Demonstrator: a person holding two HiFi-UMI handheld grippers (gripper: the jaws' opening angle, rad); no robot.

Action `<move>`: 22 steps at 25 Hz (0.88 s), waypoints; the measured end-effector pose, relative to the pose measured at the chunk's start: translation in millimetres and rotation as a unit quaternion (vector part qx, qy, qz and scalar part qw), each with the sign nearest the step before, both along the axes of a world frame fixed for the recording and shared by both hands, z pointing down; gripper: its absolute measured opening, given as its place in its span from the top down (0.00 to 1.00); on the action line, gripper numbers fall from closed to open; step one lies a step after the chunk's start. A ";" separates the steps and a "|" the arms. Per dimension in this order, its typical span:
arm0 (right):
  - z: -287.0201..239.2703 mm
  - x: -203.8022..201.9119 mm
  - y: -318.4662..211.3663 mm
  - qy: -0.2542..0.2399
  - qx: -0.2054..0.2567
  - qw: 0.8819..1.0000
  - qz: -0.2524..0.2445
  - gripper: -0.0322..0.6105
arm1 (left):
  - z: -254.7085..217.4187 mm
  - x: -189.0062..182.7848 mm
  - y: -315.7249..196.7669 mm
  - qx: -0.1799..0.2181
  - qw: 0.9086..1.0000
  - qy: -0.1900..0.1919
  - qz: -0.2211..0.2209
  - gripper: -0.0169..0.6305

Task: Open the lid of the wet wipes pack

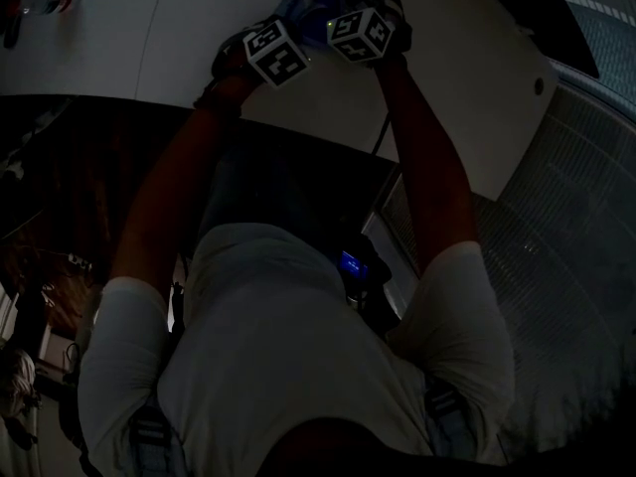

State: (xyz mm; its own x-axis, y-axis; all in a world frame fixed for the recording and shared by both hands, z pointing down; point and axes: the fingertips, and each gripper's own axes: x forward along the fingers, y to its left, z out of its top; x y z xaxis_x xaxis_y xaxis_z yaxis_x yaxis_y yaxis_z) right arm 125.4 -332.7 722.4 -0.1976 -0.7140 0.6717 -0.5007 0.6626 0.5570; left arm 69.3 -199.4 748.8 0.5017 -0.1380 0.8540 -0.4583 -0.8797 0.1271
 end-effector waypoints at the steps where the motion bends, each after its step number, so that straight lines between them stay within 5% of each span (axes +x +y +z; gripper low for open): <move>1: 0.1 0.9 -0.2 -0.003 0.000 1.000 0.005 0.83 | -0.2 0.5 -0.7 -0.001 1.000 0.001 -0.001 0.97; 11: -77.0 -6.2 28.9 -0.092 0.046 0.994 0.038 0.83 | -45.9 -12.5 -2.4 0.029 0.996 0.058 -0.061 0.97; 16: -147.9 -9.7 65.8 -0.154 0.089 0.982 0.060 0.84 | -129.6 -16.6 -4.7 0.075 0.979 0.147 -0.121 0.97; 22: -260.7 -30.1 110.3 -0.231 0.156 0.958 0.065 0.85 | -250.4 -16.6 7.3 0.145 0.949 0.242 -0.137 0.97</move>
